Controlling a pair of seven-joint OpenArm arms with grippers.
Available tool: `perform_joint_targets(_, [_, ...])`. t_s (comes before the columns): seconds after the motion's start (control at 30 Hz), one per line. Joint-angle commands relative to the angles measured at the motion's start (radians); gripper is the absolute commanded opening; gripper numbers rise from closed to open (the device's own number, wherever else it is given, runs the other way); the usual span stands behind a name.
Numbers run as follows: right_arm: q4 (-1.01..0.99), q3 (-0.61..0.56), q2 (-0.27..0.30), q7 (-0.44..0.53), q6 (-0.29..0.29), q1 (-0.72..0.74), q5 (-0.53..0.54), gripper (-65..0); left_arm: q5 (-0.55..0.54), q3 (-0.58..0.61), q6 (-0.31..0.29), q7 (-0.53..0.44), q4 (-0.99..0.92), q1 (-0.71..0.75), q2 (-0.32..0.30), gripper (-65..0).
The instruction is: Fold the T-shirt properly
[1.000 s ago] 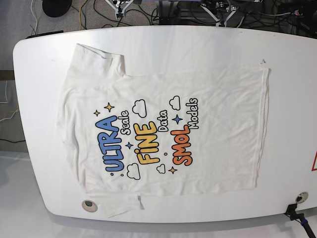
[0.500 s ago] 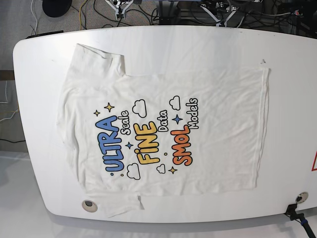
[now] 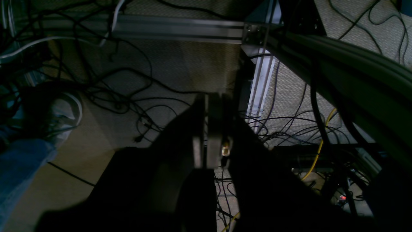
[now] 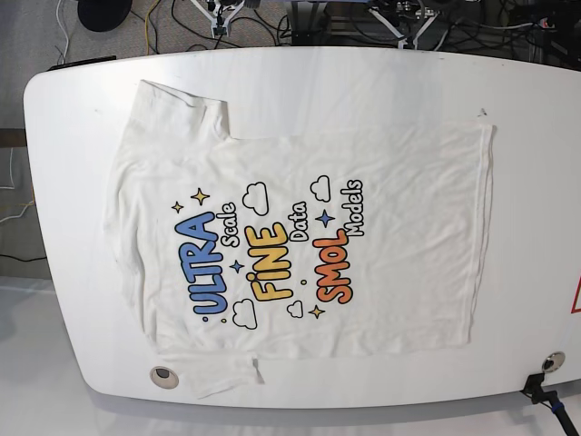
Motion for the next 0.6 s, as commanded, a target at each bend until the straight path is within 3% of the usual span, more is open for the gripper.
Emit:
perform_joint_targets(0.0, [-0.001, 0.0, 0.003, 0.01, -0.001, -0.006, -0.01, -65.0, -0.012, 0.002, 0.004, -0.005, 0.002, 0.005, -0.007, -65.0])
perform_joint_targets(0.57, [0.004, 0.005, 0.008, 0.0, -0.006, -0.014, -0.007, -65.0, -0.019, 0.001, 0.004, 0.004, 0.009, 0.015, -0.011, -65.0])
